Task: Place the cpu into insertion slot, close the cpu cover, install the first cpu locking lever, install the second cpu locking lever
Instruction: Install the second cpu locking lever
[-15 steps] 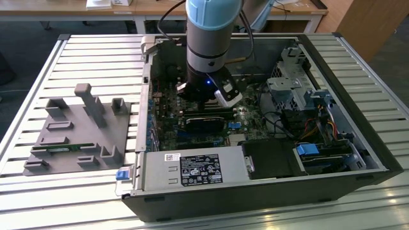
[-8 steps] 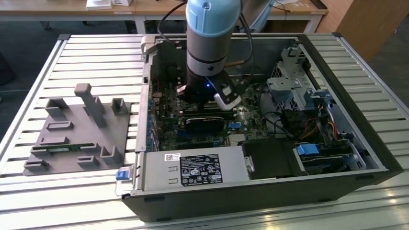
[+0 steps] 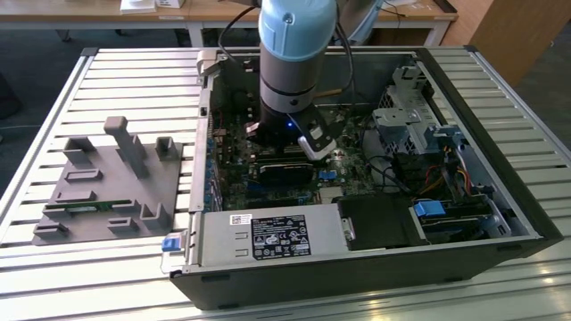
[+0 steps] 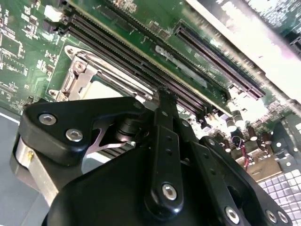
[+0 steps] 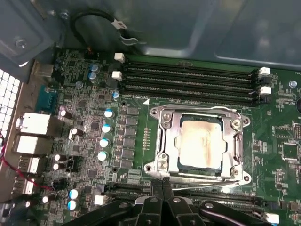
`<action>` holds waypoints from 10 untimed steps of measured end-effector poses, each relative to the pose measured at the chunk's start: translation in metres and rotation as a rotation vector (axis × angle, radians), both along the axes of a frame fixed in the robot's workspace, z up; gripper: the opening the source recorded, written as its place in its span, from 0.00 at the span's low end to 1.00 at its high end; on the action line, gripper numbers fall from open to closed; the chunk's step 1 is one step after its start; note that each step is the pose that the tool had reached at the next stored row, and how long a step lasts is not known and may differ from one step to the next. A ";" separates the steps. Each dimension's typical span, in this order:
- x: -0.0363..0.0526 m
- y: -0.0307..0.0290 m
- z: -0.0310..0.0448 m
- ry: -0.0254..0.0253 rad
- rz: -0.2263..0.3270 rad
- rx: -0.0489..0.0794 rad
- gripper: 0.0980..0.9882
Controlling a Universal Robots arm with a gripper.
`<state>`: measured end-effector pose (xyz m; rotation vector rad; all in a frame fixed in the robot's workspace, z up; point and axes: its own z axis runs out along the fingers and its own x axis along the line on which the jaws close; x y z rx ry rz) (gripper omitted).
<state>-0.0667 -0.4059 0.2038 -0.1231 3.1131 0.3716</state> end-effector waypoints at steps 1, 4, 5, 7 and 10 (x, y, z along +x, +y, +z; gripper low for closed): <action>-0.0011 -0.0008 -0.0001 -0.0005 0.000 0.003 0.01; -0.0036 -0.0013 -0.0013 -0.0015 0.000 0.015 0.01; -0.0039 -0.0013 -0.0020 -0.0015 0.000 0.020 0.01; -0.0041 -0.0013 -0.0035 -0.0015 0.000 0.028 0.01; -0.0048 -0.0014 -0.0054 -0.0016 0.000 0.038 0.01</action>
